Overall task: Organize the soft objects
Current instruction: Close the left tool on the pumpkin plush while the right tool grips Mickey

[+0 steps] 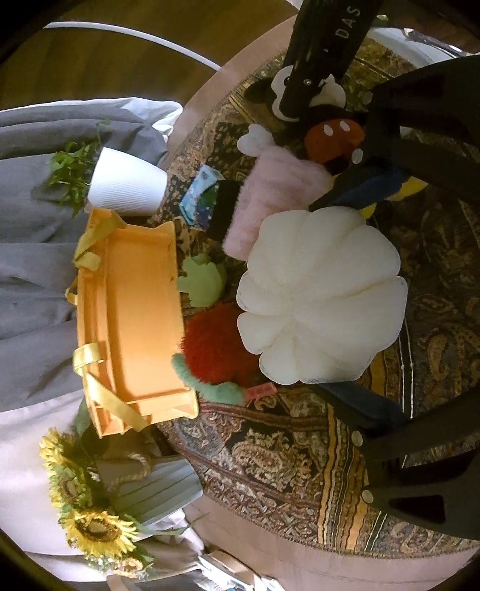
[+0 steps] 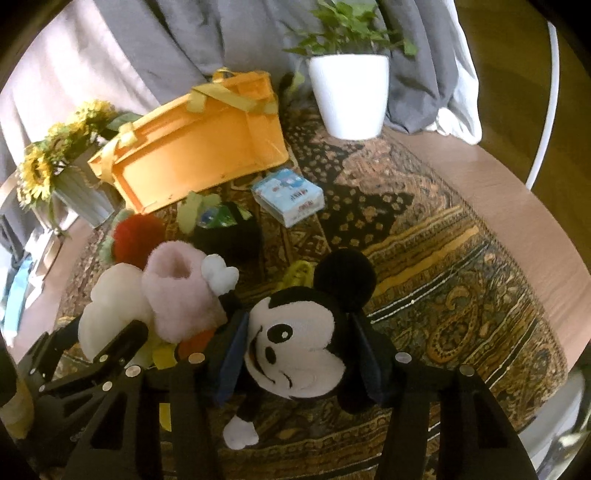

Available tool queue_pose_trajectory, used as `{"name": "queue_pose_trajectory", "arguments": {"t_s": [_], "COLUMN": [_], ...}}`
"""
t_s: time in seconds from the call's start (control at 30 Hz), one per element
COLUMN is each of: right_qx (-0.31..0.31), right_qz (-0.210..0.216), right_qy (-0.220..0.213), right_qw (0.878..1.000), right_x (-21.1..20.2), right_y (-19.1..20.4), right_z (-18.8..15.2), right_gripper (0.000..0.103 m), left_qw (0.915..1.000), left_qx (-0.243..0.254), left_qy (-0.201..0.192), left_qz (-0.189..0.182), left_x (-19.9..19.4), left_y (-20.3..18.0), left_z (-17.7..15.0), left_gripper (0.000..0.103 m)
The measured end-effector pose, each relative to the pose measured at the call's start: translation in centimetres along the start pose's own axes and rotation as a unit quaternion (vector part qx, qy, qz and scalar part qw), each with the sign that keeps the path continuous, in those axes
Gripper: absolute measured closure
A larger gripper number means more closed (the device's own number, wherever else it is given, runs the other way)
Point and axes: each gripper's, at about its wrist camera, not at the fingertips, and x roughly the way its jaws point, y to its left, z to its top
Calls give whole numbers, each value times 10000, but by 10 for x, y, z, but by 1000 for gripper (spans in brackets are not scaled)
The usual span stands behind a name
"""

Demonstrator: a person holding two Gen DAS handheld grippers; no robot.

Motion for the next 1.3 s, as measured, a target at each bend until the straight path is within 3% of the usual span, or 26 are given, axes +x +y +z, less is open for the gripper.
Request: {"name": "queue_pose_trajectory", "arguments": {"t_s": [0.57,1.03,1.3], "right_qx": [-576,-671,-722], "right_qz": [-271,180,284], "right_qy": [-995,-1742,-2151], "right_qw": [9930,9823,9735], "right_x": [-68,-83,-85], "right_y": [27,61,78], "right_z": [31,81,110], "right_gripper": [48,47,47], "left_qw": [9964,9862,9804], "left_qx": [-11,-9,29], "left_qy": [-832,-1597,-1931], "left_qz": [149,432,388], "left_x": [-66,-105,-111], "left_y": [7,27,36], "left_z": [39,90,121], "left_gripper": [19,19,19]}}
